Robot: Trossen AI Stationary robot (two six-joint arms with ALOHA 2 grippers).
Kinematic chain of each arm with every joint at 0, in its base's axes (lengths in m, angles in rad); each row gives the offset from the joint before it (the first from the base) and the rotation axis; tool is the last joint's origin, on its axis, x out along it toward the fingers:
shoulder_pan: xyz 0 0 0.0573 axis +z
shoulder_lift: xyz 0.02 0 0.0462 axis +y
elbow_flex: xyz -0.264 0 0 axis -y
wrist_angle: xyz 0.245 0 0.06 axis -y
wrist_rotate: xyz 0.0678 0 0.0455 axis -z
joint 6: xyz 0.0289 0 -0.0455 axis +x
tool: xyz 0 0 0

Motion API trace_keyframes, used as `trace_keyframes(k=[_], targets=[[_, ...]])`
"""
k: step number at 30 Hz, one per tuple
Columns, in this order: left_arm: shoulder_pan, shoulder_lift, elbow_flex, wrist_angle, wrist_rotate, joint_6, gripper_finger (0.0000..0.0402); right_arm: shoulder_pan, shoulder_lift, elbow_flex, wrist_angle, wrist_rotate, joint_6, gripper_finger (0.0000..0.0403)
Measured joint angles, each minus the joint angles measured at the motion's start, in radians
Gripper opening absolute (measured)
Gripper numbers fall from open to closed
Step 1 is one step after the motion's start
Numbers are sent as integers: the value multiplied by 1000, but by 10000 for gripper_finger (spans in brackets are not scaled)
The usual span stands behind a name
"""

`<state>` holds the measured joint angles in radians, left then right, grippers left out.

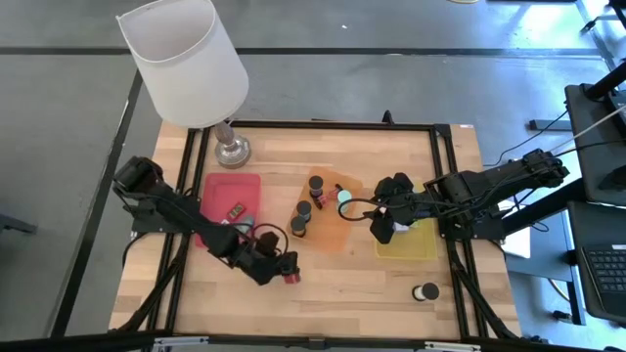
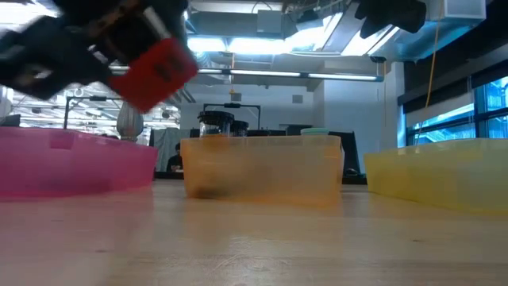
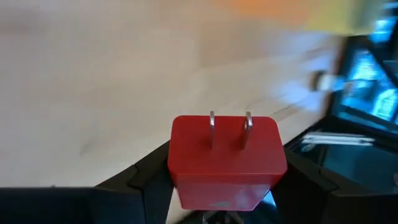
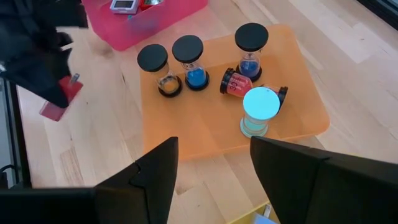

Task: Pick & Place Office items
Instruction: Put the red charger adapter into the yellow bin

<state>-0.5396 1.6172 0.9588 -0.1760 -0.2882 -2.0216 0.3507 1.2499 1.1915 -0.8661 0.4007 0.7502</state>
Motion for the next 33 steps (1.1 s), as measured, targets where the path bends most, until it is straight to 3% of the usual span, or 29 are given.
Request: trace_keyframes(k=[5, 16, 20, 27, 33], targets=[[0, -17, 0, 78, -208, 217, 215, 0, 0, 0, 1, 0, 0, 203], [-4, -17, 1, 358, -428, 689, 215, 0, 0, 0, 6, 1, 0, 203], [9, -17, 1, 493, -420, 840, 219, 0, 0, 0, 6, 2, 0, 203], [34, -17, 2, 752, -214, 1261, 222, 0, 0, 0, 6, 2, 0, 204], [64, -17, 2, 864, -169, 1398, 222, 0, 0, 0, 6, 2, 0, 204]])
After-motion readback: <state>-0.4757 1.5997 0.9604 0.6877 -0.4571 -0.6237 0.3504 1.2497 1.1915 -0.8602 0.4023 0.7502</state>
